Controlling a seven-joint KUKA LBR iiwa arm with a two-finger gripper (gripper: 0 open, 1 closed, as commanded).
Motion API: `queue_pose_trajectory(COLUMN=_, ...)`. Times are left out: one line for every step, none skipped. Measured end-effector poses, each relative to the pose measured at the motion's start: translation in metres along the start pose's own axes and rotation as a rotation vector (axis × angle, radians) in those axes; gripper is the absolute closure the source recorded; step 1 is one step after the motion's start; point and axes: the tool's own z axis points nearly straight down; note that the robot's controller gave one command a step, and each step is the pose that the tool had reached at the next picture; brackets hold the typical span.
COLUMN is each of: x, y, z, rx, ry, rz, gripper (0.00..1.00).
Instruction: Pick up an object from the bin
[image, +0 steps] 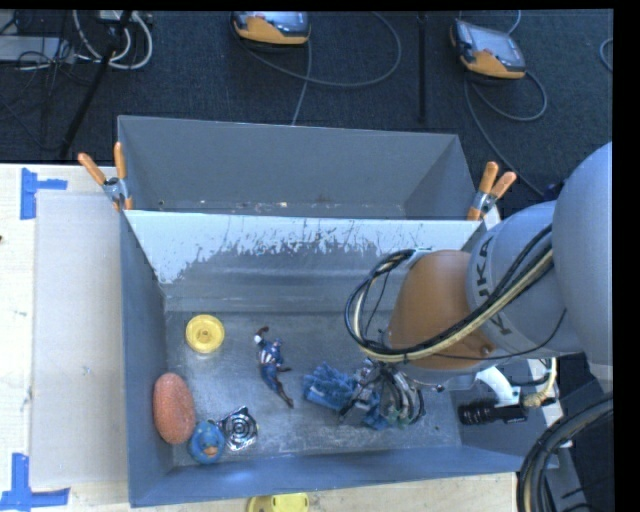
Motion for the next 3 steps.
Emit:
queue_pose_trajectory(x=0.0, y=0.0, z=-0.001, rx=0.0, ry=0.002, rz=0.0, gripper=1.0)
queue_pose_trajectory(x=0.002, y=-0.001, z=-0.01, rx=0.002, ry=0.007, rz=-0.001, gripper=1.0)
queue_pose_trajectory(x=0.003, y=-0.002, z=-0.032, rx=0.004, ry=0.01, rz=-0.002, gripper=1.0)
